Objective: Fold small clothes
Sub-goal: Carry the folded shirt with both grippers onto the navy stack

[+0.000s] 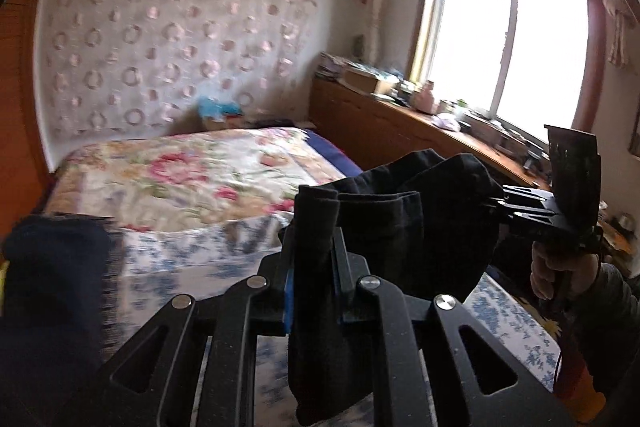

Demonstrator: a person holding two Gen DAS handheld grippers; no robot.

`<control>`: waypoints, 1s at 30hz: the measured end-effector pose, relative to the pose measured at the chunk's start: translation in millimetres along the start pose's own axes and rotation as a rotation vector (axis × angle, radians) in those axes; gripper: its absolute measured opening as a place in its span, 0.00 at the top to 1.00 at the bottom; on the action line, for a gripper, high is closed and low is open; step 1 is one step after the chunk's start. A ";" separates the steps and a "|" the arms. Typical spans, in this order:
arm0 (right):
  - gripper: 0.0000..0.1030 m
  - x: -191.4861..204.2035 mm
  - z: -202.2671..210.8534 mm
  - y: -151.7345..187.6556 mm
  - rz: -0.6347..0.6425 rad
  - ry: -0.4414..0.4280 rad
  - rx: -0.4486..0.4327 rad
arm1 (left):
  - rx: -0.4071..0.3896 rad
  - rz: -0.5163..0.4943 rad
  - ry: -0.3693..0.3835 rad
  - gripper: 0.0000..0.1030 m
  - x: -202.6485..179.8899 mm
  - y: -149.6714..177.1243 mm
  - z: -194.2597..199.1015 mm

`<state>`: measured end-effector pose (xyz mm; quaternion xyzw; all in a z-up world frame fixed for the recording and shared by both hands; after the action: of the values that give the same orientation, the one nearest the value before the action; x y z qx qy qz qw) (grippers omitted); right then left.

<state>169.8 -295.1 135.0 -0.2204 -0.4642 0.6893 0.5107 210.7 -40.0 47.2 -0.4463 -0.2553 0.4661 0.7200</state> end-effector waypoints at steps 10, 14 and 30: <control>0.83 96.8 -61.5 -36.8 0.188 -0.170 -0.015 | -0.070 0.052 -0.235 0.86 75.0 23.1 82.6; 0.83 134.0 -86.5 -59.9 0.265 -0.239 -0.016 | -0.104 0.089 -0.325 0.86 100.1 41.6 118.7; 0.81 268.3 -277.0 -125.8 0.584 -0.336 0.143 | 0.009 0.357 -0.546 0.85 190.0 161.3 137.2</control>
<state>345.8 69.6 158.8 -0.1909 -0.4097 0.8638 0.2225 114.3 213.3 -39.3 -0.3396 -0.3547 0.6884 0.5338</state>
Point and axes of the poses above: each gripper's, at about its wrist camera, not at the fingertips, and z roughly against the way its jaws point, x to its left, y to its underside, the point moved 3 cm from there along -z, roughly the way its jaws point, and after that the axes turned 8 degrees about -z, right-handed, at the moved point
